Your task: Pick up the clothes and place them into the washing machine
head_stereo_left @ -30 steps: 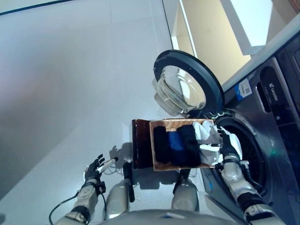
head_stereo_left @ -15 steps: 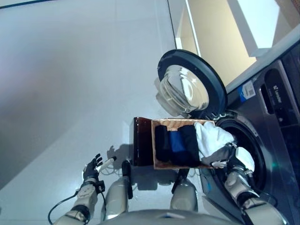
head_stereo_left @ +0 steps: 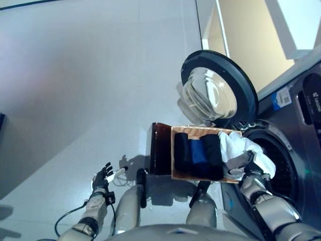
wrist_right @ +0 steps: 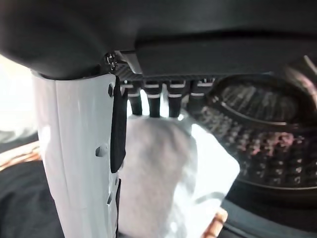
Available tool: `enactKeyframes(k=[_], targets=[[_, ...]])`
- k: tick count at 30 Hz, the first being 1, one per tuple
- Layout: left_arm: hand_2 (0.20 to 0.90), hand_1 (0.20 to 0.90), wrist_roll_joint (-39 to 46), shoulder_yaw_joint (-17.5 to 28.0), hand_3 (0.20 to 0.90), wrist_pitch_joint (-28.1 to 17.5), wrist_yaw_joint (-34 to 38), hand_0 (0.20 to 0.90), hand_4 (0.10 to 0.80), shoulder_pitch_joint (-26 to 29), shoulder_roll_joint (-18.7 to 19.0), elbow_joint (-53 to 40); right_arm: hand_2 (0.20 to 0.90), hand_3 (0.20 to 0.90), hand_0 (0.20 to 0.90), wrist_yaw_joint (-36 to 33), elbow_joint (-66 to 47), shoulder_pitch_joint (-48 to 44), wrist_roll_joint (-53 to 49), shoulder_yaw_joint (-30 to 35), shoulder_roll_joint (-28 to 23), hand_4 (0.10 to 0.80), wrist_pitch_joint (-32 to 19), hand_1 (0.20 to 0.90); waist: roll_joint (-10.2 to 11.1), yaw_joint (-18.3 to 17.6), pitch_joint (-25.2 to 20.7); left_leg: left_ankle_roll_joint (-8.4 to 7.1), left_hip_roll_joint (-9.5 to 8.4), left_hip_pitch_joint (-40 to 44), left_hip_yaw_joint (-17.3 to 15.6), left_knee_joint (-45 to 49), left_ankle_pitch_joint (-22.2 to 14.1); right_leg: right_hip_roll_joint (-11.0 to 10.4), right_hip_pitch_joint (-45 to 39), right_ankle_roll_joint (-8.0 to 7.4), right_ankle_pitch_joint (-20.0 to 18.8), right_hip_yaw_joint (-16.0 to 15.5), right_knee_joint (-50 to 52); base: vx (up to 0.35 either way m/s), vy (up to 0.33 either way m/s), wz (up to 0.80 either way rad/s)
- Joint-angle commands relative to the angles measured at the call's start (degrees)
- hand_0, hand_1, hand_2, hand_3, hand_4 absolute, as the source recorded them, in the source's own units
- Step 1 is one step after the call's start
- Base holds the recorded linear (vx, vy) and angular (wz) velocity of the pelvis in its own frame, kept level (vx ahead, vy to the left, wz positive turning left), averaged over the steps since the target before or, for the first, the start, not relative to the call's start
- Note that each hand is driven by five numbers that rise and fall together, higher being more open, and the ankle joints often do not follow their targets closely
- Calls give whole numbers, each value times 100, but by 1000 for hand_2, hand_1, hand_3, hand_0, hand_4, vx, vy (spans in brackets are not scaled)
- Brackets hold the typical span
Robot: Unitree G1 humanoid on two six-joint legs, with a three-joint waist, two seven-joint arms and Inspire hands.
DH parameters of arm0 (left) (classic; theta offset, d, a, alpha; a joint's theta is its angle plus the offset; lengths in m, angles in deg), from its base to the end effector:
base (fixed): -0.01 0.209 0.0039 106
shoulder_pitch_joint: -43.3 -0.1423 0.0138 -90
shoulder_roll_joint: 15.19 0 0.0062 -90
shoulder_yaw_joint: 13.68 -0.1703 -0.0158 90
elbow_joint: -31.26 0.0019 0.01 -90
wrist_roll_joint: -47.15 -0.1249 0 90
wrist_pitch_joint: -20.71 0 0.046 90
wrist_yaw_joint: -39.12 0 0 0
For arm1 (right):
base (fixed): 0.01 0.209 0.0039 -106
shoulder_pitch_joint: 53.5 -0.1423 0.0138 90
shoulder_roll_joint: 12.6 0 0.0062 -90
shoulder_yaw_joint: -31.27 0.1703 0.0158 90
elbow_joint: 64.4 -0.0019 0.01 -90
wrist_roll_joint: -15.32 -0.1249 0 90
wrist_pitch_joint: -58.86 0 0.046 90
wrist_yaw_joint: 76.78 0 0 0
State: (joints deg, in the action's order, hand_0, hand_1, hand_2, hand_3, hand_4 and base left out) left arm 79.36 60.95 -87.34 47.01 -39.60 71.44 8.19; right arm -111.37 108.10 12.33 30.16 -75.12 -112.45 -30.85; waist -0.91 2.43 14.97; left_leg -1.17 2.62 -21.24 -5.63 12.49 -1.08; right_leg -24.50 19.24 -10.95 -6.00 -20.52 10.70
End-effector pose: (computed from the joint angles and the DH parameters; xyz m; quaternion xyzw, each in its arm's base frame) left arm 0.1283 0.2013 -0.0709 -0.0255 0.3601 0.1595 0.9188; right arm 0.1722 -0.2779 -0.0316 -0.5154 0.3562 -0.2214 0.7473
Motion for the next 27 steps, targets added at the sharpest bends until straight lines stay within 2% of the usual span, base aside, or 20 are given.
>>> enactKeyframes(k=[1, 17, 27], targets=[[900, 900, -28, -97, 900, -305, 192, 900, 800, 62, 239, -70, 900, 900, 900, -590, 149, -406, 86, -136, -551, 800, 221, 900, 81, 61, 102, -592, 390, -118, 153, 337, -273, -405, 243, -73, -832, 431, -16, -21, 6, 5], [900, 900, -28, -201, 900, -354, 346, 900, 800, 159, 179, 101, 900, 900, 900, -1125, 169, -269, 86, 64, -657, 800, 304, 900, 28, 11, 150, -656, 465, -254, 190, 546, -333, -413, 350, -31, -679, 462, 207, -2, 1, 0], [900, 900, -3, -300, 900, -405, 431, 900, 800, 188, 213, -194, 900, 900, 900, -1171, 296, -415, 81, -120, -640, 800, 392, 900, -109, 23, 292, -587, 443, -820, 237, 1414, -603, -460, 905, 109, -353, 788, 954, -31, 7, 0]])
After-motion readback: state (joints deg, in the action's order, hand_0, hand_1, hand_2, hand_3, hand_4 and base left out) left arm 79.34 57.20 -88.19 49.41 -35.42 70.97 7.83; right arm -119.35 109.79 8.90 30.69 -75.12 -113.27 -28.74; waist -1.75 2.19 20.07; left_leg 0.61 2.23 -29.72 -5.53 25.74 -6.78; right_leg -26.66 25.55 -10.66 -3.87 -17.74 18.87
